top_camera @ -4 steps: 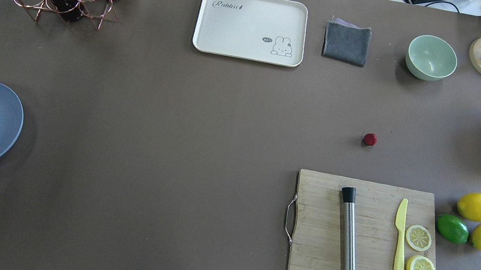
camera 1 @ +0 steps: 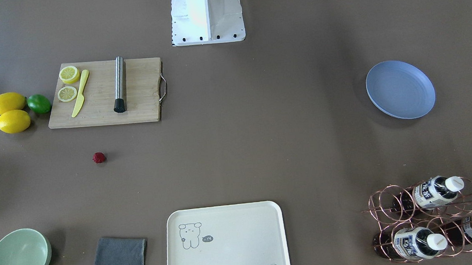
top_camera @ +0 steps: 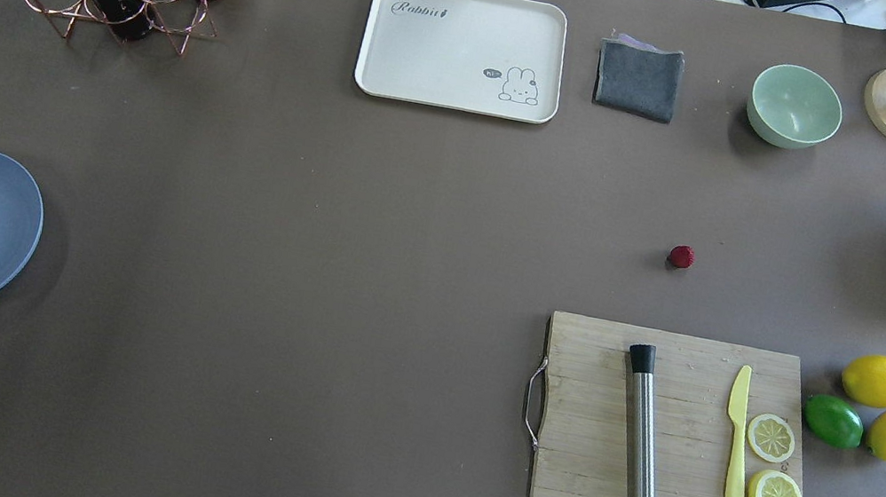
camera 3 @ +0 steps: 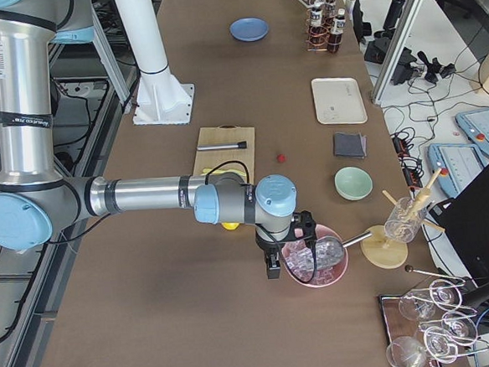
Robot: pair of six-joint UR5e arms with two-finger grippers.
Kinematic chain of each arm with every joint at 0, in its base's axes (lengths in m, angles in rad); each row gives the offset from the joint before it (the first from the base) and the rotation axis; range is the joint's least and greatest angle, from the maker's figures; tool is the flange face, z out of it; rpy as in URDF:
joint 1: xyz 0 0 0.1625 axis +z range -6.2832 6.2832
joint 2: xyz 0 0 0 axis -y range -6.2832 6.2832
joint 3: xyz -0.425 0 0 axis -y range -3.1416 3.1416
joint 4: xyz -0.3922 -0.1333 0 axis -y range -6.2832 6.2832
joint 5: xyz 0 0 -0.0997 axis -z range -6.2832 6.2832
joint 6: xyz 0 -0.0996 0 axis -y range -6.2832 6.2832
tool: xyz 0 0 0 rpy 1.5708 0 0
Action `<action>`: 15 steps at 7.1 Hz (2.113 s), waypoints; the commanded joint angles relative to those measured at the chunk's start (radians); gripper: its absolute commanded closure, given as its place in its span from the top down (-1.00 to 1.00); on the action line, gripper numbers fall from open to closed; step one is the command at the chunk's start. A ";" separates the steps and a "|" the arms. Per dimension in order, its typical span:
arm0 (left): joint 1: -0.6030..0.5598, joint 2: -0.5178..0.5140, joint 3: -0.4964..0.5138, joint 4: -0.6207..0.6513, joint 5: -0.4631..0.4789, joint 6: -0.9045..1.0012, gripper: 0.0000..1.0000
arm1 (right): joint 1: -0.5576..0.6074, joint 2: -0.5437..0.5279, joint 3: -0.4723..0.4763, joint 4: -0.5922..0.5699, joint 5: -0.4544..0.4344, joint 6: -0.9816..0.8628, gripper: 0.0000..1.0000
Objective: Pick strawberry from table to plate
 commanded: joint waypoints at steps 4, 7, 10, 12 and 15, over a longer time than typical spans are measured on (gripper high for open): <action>-0.001 0.000 -0.008 -0.003 -0.002 0.000 1.00 | 0.000 -0.002 0.000 0.000 0.000 0.000 1.00; 0.001 -0.010 -0.018 -0.003 -0.006 -0.002 1.00 | 0.000 -0.002 0.000 0.000 0.000 0.000 1.00; 0.001 -0.026 -0.022 -0.053 -0.006 -0.008 1.00 | 0.000 -0.005 0.000 0.000 -0.001 -0.002 1.00; -0.001 -0.027 0.017 -0.127 -0.012 0.001 1.00 | 0.000 -0.007 0.003 0.000 0.000 -0.005 1.00; 0.010 -0.069 0.032 -0.179 -0.105 -0.186 1.00 | -0.002 -0.008 0.005 0.128 0.037 -0.002 1.00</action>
